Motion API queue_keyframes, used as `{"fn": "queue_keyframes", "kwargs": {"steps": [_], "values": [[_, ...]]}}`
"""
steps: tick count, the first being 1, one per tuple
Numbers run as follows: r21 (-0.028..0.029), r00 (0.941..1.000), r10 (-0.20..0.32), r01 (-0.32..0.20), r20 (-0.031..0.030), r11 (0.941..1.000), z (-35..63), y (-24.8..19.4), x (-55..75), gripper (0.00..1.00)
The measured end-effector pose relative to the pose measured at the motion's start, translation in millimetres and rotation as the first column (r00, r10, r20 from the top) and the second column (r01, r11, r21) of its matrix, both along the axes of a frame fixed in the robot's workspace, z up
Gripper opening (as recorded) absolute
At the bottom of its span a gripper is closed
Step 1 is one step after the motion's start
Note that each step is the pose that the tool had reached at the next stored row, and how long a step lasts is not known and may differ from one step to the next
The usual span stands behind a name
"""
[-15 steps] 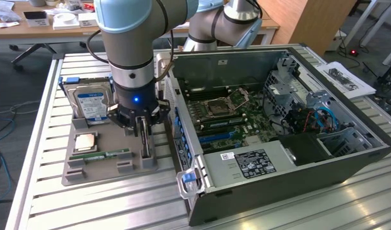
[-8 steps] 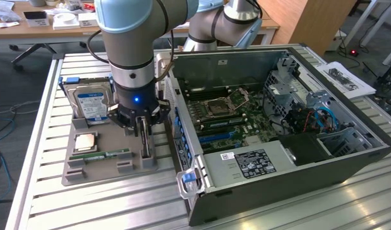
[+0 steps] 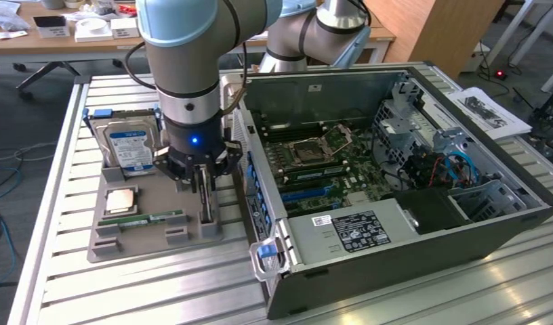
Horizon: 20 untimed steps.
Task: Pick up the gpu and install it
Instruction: 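Pick up the gpu and move the gpu toward the slot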
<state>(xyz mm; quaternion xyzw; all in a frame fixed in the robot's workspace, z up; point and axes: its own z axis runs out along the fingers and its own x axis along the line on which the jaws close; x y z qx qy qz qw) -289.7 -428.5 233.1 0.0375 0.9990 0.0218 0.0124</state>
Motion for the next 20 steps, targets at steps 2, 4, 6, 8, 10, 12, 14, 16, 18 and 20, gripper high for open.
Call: {"fn": "queue_keyframes", "kwargs": {"steps": [2, 4, 6, 8, 10, 12, 14, 16, 18, 20], "values": [[0.0001, 1.0, 0.0, 0.0, 0.0001, 1.0, 0.0, 0.0, 0.1, 0.39], [0.0001, 1.0, 0.0, 0.0, 0.0001, 1.0, 0.0, 0.0, 0.1, 0.39], [0.0002, 1.0, 0.0, 0.0, 0.0003, 1.0, -0.1, 0.2, 0.2, 0.39], [0.0001, 1.0, 0.0, 0.0, 0.0002, 1.0, -0.1, 0.7, 0.2, 0.39], [0.0, 1.0, 0.0, 0.0, 0.0001, 1.0, -0.1, 1.6, 0.1, 0.39], [0.0, 1.0, 0.0, 0.0, 0.0001, 1.0, -0.1, 2.6, 0.1, 0.39], [0.0001, 1.0, 0.0, 0.0, 0.0002, 1.0, -0.2, 3.3, 0.2, 0.39], [0.0, 1.0, 0.0, 0.0, 0.0001, 1.0, -0.2, 3.4, 0.1, 0.39], [0.0007, 1.0, 0.0, 0.0, 0.0001, 1.0, -0.2, 3.7, 0.1, 0.39], [0.0015, 1.0, 0.0, 0.0, 0.0, 1.0, -0.4, 3.9, 0.1, 0.39]]}}
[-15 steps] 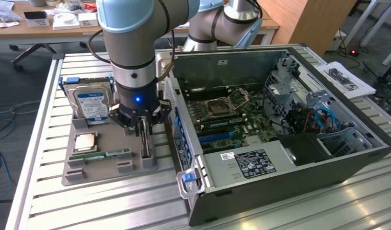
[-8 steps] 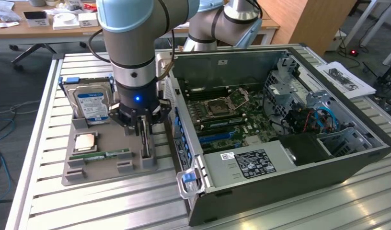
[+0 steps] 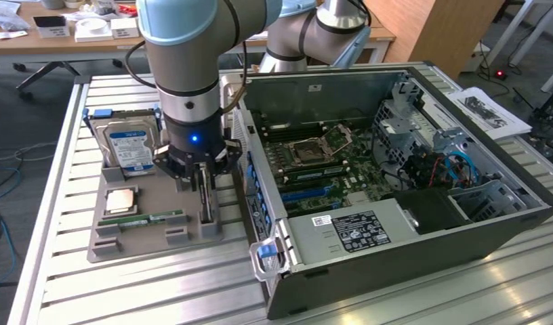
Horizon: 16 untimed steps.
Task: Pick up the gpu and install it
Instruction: 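Pick up the gpu and move the gpu toward the slot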
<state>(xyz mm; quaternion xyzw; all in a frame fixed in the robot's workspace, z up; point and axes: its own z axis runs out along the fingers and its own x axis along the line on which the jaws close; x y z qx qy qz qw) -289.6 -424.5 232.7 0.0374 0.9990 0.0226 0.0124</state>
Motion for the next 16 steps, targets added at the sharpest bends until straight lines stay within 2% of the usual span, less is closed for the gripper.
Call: {"fn": "queue_keyframes", "kwargs": {"steps": [12, 14, 16], "values": [[0.0, 1.0, 0.0, 0.0, -0.0002, 1.0, -0.1, 0.0, 0.0, 0.37], [0.0, 1.0, 0.0, 0.0, 0.0, 1.0, -0.1, 0.0, 0.0, 0.27], [0.0, 1.0, 0.0, 0.0, 0.0, 1.0, -0.1, 0.0, 0.0, 0.27]]}}
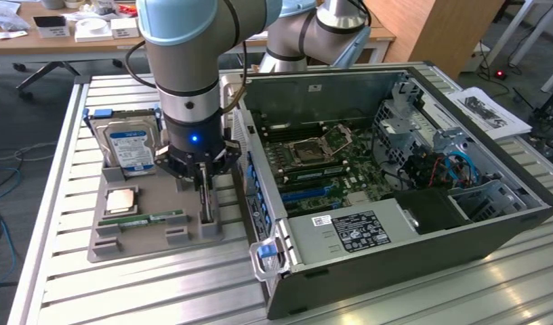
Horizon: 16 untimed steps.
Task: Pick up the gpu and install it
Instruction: 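Pick up the gpu and move the gpu toward the slot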
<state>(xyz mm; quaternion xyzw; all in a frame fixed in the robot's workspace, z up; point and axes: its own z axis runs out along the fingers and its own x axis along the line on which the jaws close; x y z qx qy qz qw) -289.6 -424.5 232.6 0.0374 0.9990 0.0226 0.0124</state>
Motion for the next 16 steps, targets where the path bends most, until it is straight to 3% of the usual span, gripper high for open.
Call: {"fn": "queue_keyframes", "kwargs": {"steps": [16], "values": [[0.0001, 0.9999, 0.012, -0.012, 0.0001, 0.9999, 0.0, 0.0, 0.0, 0.27]]}}
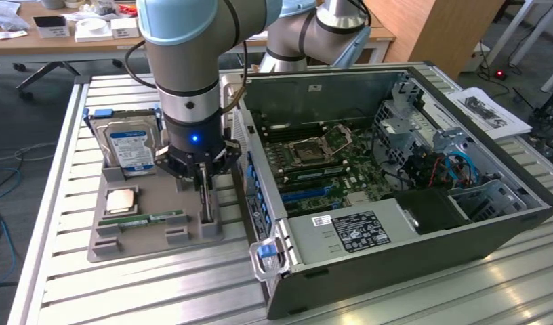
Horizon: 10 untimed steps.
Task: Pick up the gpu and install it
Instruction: 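Pick up the gpu and move the gpu toward the slot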
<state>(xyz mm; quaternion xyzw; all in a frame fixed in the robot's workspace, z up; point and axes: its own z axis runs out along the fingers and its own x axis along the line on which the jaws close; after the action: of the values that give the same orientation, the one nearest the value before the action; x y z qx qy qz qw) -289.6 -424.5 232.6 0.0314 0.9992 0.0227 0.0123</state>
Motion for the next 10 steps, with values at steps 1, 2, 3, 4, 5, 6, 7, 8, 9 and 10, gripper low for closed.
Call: {"fn": "queue_keyframes", "kwargs": {"steps": [1, 2, 3, 4, 5, 6, 7, 8, 9, 10], "values": [[0.0, 1.0, 0.0, 0.0, 0.0, 1.0, 0.0, 0.0, 0.0, 0.27], [0.0, 1.0, 0.0, 0.0, 0.0, 1.0, 0.0, 0.0, 0.0, 0.27], [0.0, 1.0, 0.0, 0.0, 0.0, 1.0, 0.1, 0.0, 0.0, 0.27], [0.0002, 1.0, 0.0, 0.0, 0.0002, 1.0, 0.4, 0.0, 0.1, 0.27], [0.0002, 1.0, 0.0, 0.0, 0.0002, 1.0, 1.8, 0.0, 0.1, 0.27], [0.0001, 1.0, 0.0, 0.0, 0.0001, 1.0, 3.4, 0.0, 0.0, 0.27], [-0.0001, 1.0, 0.0, 0.0, 0.0, 1.0, 5.2, 0.0, 0.0, 0.27], [0.0, 1.0, 0.0, 0.0, 0.0, 1.0, 7.2, 0.0, 0.0, 0.27], [0.0, 1.0, 0.0, 0.0, 0.0001, 1.0, 9.5, 0.0, 0.0, 0.27], [0.0, 1.0, 0.0, 0.0, 0.0, 1.0, 11.9, 0.0, 0.0, 0.27]]}}
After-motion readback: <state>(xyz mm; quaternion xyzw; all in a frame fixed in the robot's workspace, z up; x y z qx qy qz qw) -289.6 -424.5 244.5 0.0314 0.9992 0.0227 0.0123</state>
